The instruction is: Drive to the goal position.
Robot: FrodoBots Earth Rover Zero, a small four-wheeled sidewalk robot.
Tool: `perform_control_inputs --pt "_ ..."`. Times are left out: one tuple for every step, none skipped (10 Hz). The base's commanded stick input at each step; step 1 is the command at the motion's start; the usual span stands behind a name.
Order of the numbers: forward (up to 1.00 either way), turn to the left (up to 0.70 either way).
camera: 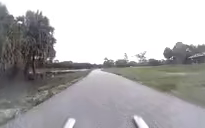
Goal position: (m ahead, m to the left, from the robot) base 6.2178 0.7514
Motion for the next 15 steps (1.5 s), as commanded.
perform_control_inputs --pt "0.85 0.00" --pt "0.85 0.00" --pt "0.85 0.00" --pt "0.85 0.00" --pt "0.85 0.00" --pt "0.85 0.00" --pt "0.85 0.00" --pt "0.85 0.00" --pt "0.85 0.00" --pt "0.85 0.00" --pt "0.85 0.00" --pt "0.85 0.00" --pt "0.85 0.00" --pt "0.85 0.00" --pt "0.85 0.00"
